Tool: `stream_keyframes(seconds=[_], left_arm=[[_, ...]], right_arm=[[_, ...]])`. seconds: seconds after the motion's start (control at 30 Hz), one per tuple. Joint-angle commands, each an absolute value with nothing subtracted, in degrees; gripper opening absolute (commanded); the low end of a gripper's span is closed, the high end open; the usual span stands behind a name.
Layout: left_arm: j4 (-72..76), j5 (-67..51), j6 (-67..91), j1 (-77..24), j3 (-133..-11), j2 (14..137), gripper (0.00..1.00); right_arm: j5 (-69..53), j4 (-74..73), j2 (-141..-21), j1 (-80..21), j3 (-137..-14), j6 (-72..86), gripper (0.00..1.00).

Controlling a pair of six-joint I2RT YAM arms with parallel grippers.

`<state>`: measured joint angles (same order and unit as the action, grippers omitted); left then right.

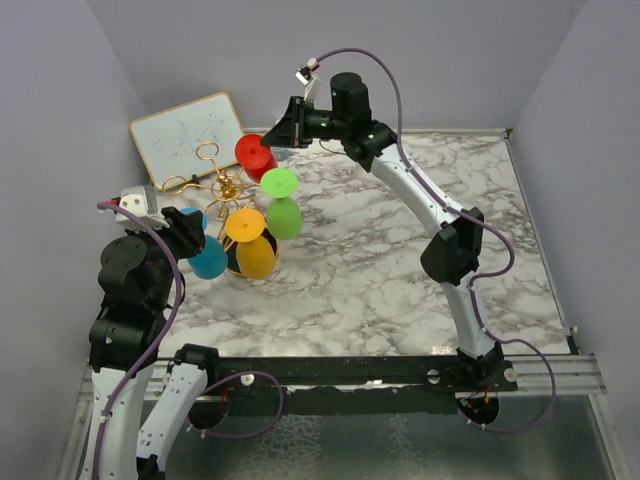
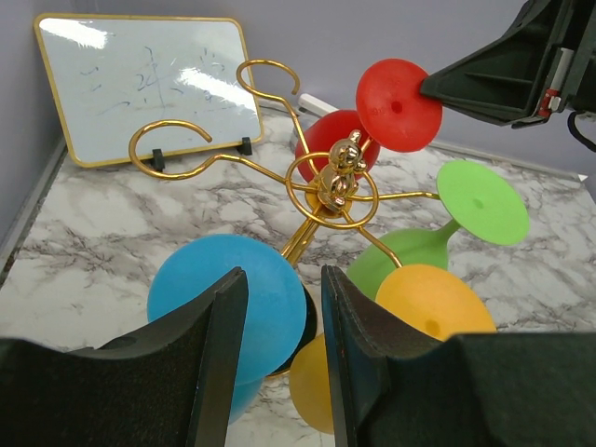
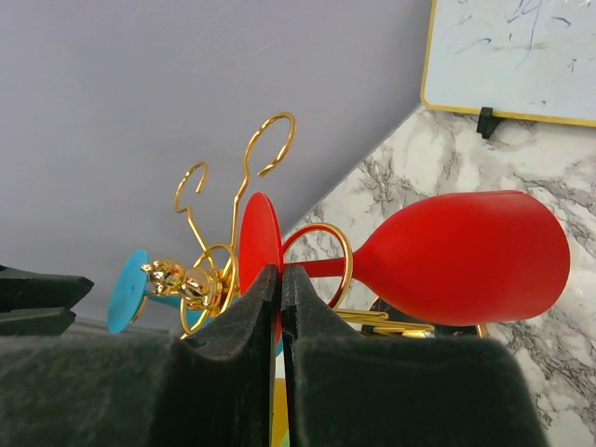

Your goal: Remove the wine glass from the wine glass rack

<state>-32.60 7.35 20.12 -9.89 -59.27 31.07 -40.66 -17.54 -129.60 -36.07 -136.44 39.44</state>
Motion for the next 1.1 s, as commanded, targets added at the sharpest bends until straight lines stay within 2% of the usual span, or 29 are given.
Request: stream_keyframes(seconds=[0.0,0.87,1.07], left_arm=[[-31.3,7.3,20.9,-10.2,-59.2,30.6,0.41],[-31.9,7.2,21.4,-10.1,-58.6,29.6,0.41],[-32.1,7.4,21.4,-10.2,-58.8,29.4,0.41]], right_arm=[[-42.6,-17.6,-127.0,-37.0,-135.8,39.6,0.01],[-45.5,-14.1,-125.4,-37.9,-132.9,42.7,0.01],[-42.2,-15.0,-122.6,-38.0,-130.6,42.3,0.01]])
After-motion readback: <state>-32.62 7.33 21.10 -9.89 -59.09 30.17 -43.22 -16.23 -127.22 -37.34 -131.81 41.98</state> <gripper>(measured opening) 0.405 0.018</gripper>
